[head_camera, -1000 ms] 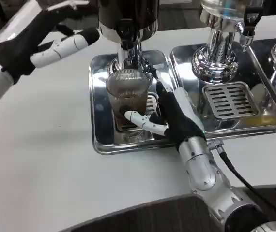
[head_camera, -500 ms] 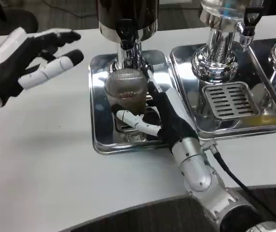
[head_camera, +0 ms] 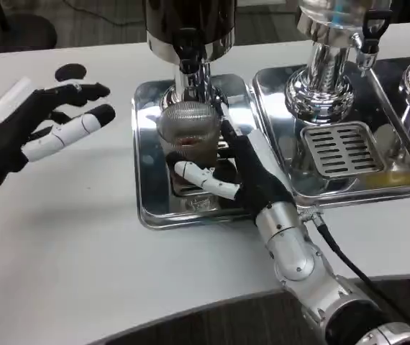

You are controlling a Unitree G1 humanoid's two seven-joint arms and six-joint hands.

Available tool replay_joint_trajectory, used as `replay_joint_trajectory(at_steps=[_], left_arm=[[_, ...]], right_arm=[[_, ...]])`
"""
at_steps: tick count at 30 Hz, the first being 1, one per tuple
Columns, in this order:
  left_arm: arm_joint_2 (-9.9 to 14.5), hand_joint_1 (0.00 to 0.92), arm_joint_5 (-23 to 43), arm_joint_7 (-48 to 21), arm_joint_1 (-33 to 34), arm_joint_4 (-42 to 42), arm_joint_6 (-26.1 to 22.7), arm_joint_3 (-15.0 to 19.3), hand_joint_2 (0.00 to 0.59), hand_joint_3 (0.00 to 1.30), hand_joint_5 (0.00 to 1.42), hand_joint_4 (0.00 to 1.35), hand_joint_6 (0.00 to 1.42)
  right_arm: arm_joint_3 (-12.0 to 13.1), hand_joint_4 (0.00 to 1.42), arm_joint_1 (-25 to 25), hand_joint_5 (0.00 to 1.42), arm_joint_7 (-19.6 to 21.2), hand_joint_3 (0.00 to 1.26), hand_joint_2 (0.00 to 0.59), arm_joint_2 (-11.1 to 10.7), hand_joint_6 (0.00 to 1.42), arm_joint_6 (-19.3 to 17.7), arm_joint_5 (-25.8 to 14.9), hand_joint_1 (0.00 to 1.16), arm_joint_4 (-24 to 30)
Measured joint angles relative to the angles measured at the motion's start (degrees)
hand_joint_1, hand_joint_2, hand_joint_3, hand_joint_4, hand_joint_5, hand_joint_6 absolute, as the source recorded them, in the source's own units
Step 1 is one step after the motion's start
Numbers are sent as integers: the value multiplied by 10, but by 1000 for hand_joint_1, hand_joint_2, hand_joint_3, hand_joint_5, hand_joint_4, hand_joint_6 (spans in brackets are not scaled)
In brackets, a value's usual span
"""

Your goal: Grasp the cup under the faucet to collect the drink, then remove the cup.

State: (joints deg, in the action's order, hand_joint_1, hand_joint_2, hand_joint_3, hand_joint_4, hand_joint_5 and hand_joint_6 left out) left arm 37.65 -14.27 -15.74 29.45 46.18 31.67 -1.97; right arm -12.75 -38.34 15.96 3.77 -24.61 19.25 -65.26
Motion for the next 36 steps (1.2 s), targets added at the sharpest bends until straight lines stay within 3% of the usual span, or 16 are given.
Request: replay_joint_trajectory(at_steps=[9,14,20,22,25,28,30,36], left_arm=[[2,0,1,0,-8,0,-4,0,123,293,196,214,365],[3,0,2,-2,-8,0,-6,0,127,301,196,219,365],[4,0,2,-11,-9,0,-11,0,134,316,197,225,365],[5,0,3,-12,-11,0,-13,0,136,319,197,227,365],[6,0,5,-16,-16,-2,-16,1,144,328,197,231,365],[6,0,5,-20,-22,-5,-20,1,148,330,197,231,365],[6,0,5,-23,-23,-8,-21,1,150,330,197,232,365],[7,0,7,-27,-28,-11,-24,5,153,335,200,232,365]], right_arm=[[-6,0,-14,88,16,0,151,2,258,10,8,652,-9],[-14,0,-15,189,46,0,140,4,360,31,20,721,-11],[-12,65,-19,310,76,14,136,5,516,41,19,717,-11],[-11,121,-19,389,78,57,139,5,665,42,18,711,-13],[-11,161,-26,451,71,87,144,5,766,41,14,701,-19],[-11,160,-32,431,54,88,144,5,705,40,8,701,-23],[-10,146,-34,355,41,88,144,5,539,36,5,701,-26],[-16,193,-34,370,47,140,144,6,522,30,6,701,-31]])
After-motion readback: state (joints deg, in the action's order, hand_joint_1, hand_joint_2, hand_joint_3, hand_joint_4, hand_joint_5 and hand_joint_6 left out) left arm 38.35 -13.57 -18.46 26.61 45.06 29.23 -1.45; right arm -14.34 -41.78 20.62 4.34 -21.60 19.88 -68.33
